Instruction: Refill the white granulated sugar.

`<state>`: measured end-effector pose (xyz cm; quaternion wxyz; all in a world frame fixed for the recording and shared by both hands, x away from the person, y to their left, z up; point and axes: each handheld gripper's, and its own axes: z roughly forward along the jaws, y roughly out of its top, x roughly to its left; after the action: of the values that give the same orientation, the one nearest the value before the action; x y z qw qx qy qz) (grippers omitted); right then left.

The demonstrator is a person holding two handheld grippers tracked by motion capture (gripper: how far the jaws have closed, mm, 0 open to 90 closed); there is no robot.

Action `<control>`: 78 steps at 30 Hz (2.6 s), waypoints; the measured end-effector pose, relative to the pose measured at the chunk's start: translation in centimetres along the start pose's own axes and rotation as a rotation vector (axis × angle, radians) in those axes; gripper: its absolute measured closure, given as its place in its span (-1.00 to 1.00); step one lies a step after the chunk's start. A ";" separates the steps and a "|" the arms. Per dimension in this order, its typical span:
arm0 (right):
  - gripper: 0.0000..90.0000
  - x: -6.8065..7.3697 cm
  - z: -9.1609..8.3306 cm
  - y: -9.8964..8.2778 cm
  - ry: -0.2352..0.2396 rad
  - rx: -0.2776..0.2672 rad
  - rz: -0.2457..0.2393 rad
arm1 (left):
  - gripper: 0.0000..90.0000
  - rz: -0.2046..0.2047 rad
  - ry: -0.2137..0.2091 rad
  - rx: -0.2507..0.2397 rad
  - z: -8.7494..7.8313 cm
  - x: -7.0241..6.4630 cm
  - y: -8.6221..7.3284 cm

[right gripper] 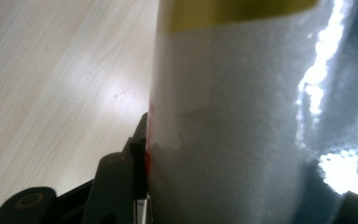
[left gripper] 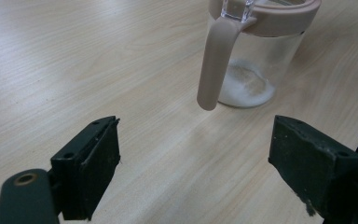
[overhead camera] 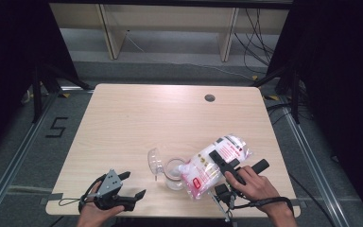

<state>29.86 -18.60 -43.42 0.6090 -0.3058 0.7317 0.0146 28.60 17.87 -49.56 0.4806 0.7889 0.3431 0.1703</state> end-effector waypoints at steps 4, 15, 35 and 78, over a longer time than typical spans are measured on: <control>0.24 -0.1 -0.1 0.0 -0.006 0.005 0.001 | -0.65 0.003 0.004 0.007 0.0 0.0 0.0; 0.25 -0.1 -0.2 0.0 0.000 0.008 -0.009 | -0.65 0.005 0.000 0.005 0.0 0.0 0.0; 0.26 -0.6 0.0 0.0 -0.003 0.008 -0.057 | -0.65 0.009 0.006 0.012 0.0 0.1 0.0; 0.33 -0.5 -0.3 -0.2 -0.008 0.006 -0.038 | -0.64 0.013 0.009 0.010 0.0 0.0 0.0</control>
<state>29.71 -18.63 -42.81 0.6131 -0.3178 0.7233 0.0018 28.60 17.92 -49.58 0.4741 0.7926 0.3410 0.1751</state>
